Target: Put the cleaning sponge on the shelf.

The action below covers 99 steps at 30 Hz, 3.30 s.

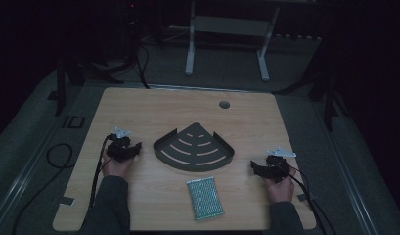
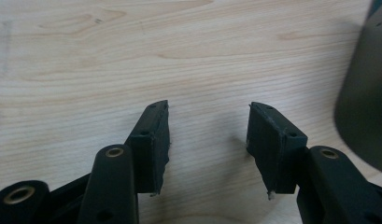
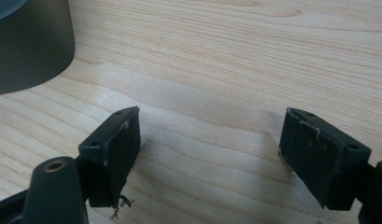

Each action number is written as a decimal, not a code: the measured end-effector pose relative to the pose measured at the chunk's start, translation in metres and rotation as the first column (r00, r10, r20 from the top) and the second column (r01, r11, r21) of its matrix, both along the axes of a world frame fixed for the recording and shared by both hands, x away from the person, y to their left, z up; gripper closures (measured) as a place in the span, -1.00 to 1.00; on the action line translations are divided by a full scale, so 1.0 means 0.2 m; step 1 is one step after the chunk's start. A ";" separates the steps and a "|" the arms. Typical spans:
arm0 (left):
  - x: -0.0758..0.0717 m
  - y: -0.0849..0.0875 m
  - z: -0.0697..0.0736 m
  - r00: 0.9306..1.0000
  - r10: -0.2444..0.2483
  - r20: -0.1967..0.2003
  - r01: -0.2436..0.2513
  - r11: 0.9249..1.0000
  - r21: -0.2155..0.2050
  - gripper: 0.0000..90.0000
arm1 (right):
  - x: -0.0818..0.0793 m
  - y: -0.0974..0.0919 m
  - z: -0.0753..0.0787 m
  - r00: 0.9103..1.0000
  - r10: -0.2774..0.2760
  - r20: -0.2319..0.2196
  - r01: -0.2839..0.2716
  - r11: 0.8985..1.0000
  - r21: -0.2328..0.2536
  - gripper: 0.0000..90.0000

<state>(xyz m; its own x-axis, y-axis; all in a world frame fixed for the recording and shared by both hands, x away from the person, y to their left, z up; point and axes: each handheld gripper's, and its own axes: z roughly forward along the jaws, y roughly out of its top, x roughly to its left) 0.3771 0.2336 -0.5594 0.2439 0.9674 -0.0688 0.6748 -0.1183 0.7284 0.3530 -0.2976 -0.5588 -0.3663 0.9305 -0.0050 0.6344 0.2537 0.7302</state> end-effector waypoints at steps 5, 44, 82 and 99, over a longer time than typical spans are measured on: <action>-0.01 0.01 -0.01 1.000 -0.008 0.013 0.008 1.000 -0.006 0.11 | 0.00 0.00 0.00 1.000 0.002 0.000 -0.002 1.000 0.000 -0.55; -0.01 -0.03 -0.01 0.999 -0.019 0.025 0.018 0.999 0.051 0.03 | -0.35 0.18 0.27 0.954 0.298 0.030 -0.298 0.955 0.002 0.66; -0.01 -0.03 -0.01 0.999 -0.020 0.025 0.019 0.998 0.052 0.02 | -0.50 0.68 0.13 0.801 0.592 -0.089 -0.590 0.806 0.045 1.00; -0.01 -0.03 -0.01 0.999 -0.021 0.024 0.020 0.998 0.052 0.00 | -0.45 0.52 0.14 0.853 0.510 -0.113 -0.511 0.859 0.020 1.00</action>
<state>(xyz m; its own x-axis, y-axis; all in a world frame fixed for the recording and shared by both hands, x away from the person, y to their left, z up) 0.3755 0.2278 -0.5620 0.2644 0.9643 -0.0128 0.6540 -0.1695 0.7373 0.2621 -0.1932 -0.5316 -0.7885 0.6126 0.0554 0.4900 0.5712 0.6585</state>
